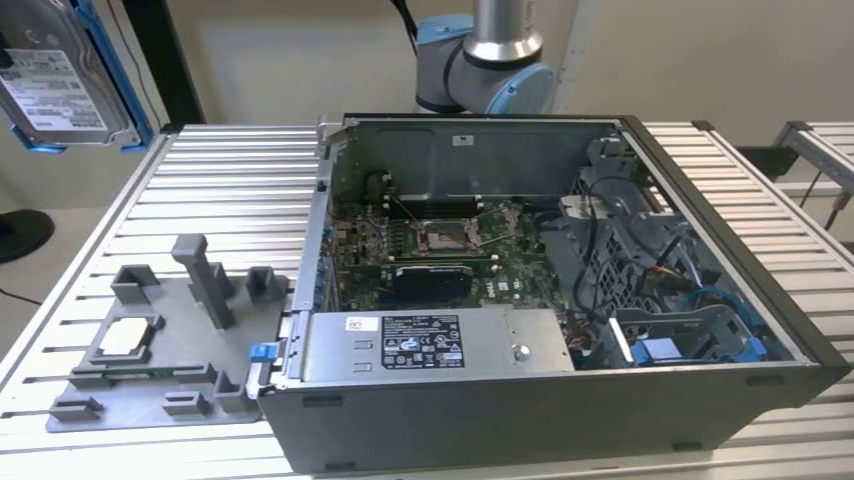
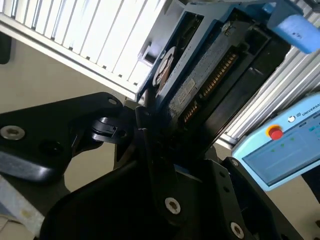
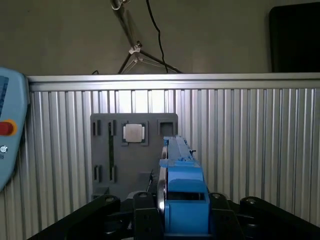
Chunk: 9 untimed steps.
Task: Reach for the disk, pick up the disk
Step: 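Pick up the disk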
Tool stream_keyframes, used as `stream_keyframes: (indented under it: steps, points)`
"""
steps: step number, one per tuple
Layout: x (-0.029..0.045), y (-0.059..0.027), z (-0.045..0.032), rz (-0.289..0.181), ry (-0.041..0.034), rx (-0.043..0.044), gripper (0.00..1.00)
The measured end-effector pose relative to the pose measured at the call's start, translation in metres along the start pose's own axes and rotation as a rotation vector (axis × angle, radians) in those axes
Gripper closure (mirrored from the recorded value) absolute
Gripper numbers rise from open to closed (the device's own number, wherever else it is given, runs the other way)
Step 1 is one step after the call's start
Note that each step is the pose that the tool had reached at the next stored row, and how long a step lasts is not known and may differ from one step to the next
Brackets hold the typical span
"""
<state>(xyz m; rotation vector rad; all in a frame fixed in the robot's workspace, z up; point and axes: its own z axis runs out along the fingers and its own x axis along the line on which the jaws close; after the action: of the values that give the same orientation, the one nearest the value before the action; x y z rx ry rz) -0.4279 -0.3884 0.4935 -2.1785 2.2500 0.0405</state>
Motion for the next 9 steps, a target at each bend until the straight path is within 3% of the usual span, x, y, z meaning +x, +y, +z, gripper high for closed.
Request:
stream_keyframes:
  steps: [9]
  points:
    - [-0.0004,0.0002,-0.0146,0.0,0.0001,0.0,1.0]
